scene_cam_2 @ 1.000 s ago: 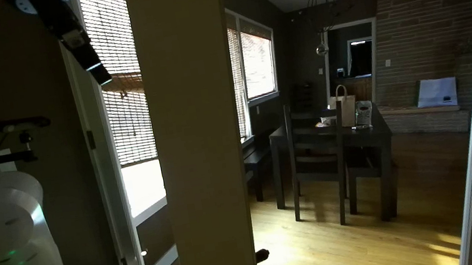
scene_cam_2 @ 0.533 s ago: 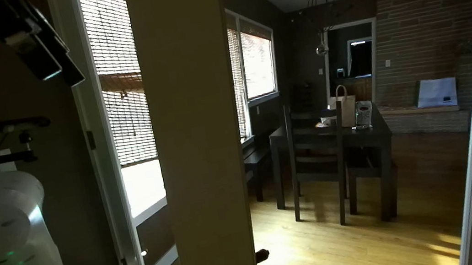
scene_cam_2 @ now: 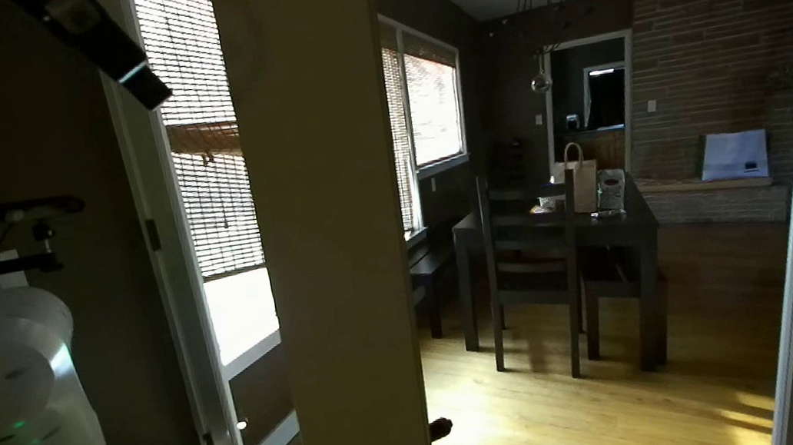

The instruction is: Close the white glass door fully

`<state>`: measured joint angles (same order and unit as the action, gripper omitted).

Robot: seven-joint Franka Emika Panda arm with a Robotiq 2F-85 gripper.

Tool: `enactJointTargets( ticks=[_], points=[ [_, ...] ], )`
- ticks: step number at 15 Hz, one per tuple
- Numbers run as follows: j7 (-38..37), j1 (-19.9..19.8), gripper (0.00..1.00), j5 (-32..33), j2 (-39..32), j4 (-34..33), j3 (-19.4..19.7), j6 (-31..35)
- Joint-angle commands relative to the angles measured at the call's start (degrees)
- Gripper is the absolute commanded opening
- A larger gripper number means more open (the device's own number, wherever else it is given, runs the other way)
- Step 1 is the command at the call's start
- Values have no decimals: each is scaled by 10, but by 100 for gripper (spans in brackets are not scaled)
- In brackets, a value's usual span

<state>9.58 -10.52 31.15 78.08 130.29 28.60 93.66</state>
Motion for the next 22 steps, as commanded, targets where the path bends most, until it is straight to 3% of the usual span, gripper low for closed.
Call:
enactJointTargets(
  ticks=[1, 9, 14, 22],
  points=[
    [10, 4, 100, 13, 10, 14, 10, 57],
    [54, 13, 100, -14, 12, 43, 26, 158],
    [91, 20, 100, -46, 12, 40, 17, 117],
    [147, 50, 100, -93, 36, 47, 13, 106]
  ],
)
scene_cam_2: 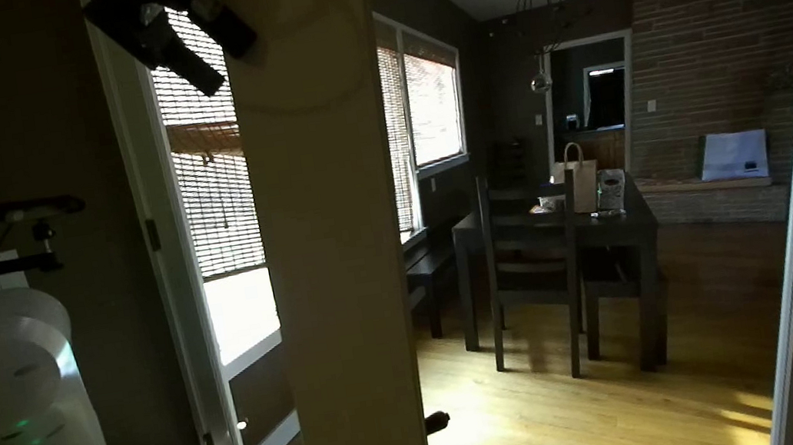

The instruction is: Close the white glass door fully

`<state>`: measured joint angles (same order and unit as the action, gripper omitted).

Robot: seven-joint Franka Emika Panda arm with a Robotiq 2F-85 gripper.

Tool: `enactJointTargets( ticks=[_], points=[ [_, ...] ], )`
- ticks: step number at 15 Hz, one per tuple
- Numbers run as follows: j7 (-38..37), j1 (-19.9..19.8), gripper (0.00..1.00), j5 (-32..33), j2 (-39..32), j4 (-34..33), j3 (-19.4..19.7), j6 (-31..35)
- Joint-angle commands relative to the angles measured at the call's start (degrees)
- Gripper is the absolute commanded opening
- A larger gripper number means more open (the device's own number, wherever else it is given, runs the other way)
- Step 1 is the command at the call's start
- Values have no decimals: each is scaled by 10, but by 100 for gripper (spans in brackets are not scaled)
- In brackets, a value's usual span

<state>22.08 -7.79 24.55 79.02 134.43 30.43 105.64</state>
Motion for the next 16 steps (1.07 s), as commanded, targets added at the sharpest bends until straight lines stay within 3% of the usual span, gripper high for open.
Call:
enactJointTargets(
  ticks=[1, 16],
  points=[
    [28, 29, 100, -34, 30, 5, -6, -18],
    [30, 149, 100, -156, 16, 28, -48, -24]
  ],
)
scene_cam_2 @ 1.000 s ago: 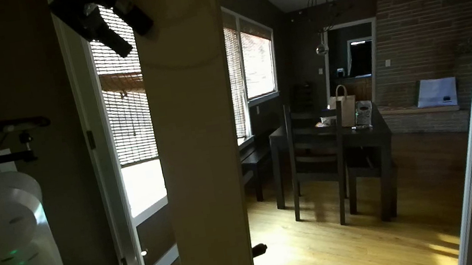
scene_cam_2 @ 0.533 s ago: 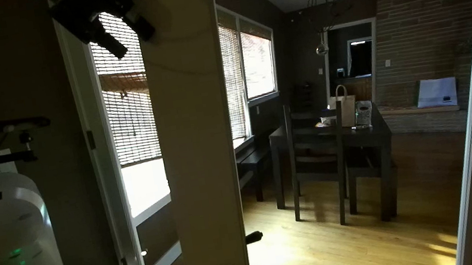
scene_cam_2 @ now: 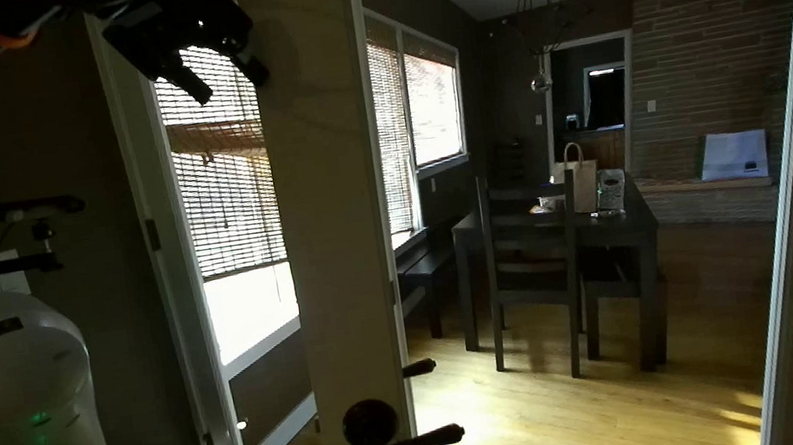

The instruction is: Close the white glass door fully

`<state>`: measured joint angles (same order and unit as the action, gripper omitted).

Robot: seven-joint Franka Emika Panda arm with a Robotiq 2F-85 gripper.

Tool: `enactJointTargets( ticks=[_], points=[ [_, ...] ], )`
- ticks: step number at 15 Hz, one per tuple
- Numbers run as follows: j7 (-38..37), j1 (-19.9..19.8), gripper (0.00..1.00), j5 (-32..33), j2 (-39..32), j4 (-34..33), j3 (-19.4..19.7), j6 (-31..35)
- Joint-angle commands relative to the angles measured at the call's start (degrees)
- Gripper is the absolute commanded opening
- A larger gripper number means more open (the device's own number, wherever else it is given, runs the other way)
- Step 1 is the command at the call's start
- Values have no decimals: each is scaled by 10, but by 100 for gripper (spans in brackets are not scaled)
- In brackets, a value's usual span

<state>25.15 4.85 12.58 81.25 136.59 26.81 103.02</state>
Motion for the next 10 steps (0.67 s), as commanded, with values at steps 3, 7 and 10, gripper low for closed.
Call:
enactJointTargets(
  ticks=[3, 7, 10],
  points=[
    [-35, 28, 100, -60, -26, 21, -22, 49],
    [-39, 18, 100, -71, -36, 29, -27, 68],
    [-51, 17, 100, -81, -52, 32, -36, 86]
  ],
)
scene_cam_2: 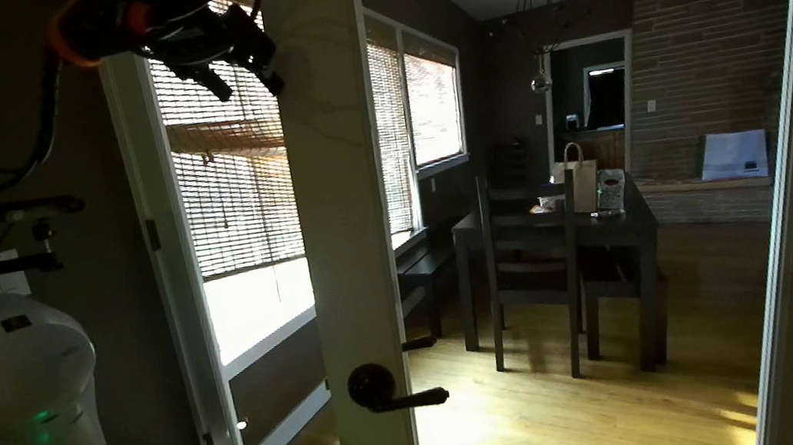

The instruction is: Close the white glass door fully

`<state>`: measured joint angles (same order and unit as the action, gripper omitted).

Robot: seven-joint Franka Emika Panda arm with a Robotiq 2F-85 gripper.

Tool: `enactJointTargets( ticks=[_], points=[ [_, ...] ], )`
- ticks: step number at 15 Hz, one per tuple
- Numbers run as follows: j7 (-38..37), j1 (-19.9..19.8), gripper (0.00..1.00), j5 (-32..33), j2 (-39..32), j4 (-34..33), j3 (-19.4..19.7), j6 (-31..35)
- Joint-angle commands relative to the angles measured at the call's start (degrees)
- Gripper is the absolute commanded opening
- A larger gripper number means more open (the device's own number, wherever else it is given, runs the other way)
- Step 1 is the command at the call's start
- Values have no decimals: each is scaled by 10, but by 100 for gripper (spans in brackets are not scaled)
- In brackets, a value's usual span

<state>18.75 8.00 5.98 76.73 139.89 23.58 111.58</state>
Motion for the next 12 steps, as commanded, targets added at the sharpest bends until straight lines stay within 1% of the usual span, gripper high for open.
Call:
enactJointTargets(
  ticks=[1, 4, 5, 6, 8, 9, 10, 12],
  points=[
    [12, -15, 100, -15, -8, -1, -4, 2],
    [12, -15, 100, -16, -8, -1, -4, 2],
    [19, -16, 100, -15, -4, -1, 5, -13],
    [19, -16, 100, -21, -3, -4, 10, -35],
    [39, -12, 100, -25, 1, -14, 27, -127],
    [48, -18, 100, -14, -2, -15, 33, -158],
    [59, -22, 100, -3, -4, -17, 41, -180],
    [85, -26, 100, 17, -9, -21, 58, -202]
  ],
)
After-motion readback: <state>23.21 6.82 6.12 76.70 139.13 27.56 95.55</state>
